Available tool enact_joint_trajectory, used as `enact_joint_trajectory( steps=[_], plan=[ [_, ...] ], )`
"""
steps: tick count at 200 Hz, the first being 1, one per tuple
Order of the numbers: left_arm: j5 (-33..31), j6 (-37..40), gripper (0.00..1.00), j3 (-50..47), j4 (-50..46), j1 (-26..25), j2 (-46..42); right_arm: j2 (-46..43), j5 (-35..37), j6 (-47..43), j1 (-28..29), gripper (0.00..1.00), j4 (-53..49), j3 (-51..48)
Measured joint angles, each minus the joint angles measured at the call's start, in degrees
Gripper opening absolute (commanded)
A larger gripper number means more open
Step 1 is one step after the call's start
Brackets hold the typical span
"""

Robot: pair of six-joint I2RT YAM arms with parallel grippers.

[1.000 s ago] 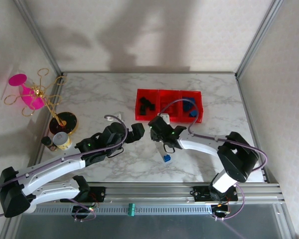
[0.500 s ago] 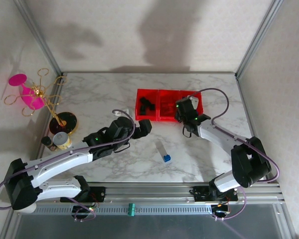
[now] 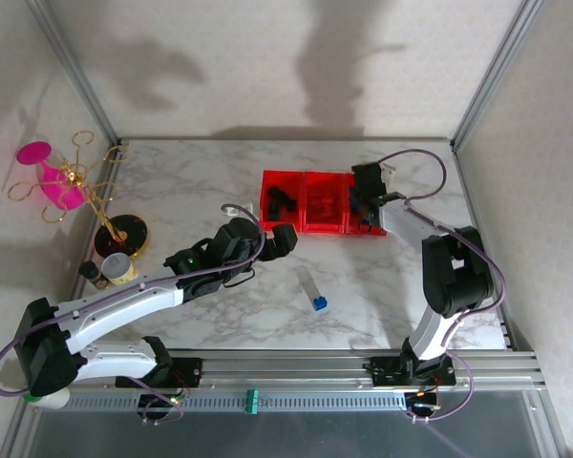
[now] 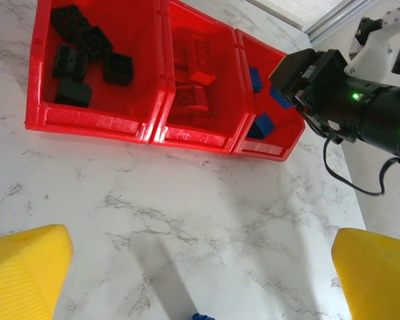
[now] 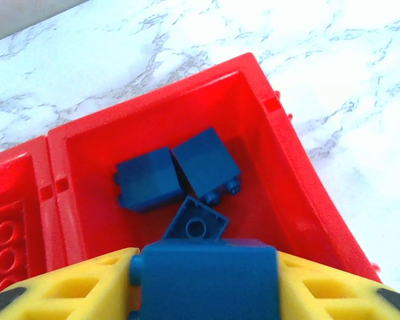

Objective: Sort the legos into containers by color
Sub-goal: Place the lego in the container, then pick up the lego from the bottom-center of the table.

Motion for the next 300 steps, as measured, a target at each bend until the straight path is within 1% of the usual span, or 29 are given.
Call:
enact_joint_trajectory(
  steps=[25,68,86,113,135,184,245,280,300],
  plan=[
    [-0.02,0.17,1.0,0.0,-0.09,0.02,-0.02,2.19,-0.04,-0.61,-0.15,0.58,-0.13,2.03],
    [-0.02,0.15,1.0,0.0,-0.22,0.02,-0.28,2.1,-1.55,-0.79,-0.15,0.62,-0.17,2.47],
    [0.0,0.15,1.0,-0.02,-0.2,0.02,-0.92,0.31,-2.25,-0.81,0.22,0.63,-0.04,1.49],
    [0.0,0.13,1.0,-0.04,-0.26,0.02,-2.16,-5.55,-2.69,-0.79,2.49,0.67,-0.31,-2.62],
    [-0.02,0.02,1.0,-1.57,-0.24,0.02,-4.04,-9.73,-3.1,-0.76,6.03,0.69,-0.68,-5.51],
    [-0.11,-1.4,1.0,-6.08,-2.16,0.02,-8.55,-16.57,-4.2,-0.52,16.06,0.73,-4.31,-12.04],
    [-0.28,-3.56,1.0,-10.91,-3.32,0.02,-12.72,-21.18,-6.91,3.32,29.42,0.76,-11.67,-19.06],
    [-0.28,-3.61,1.0,-13.81,-3.72,0.02,-14.73,-21.57,-7.04,6.62,35.78,0.76,-16.2,-21.4],
    [-0.28,-3.78,1.0,-14.78,-4.2,0.02,-15.93,-21.92,-7.45,8.37,38.32,0.75,-17.53,-22.88]
  ],
)
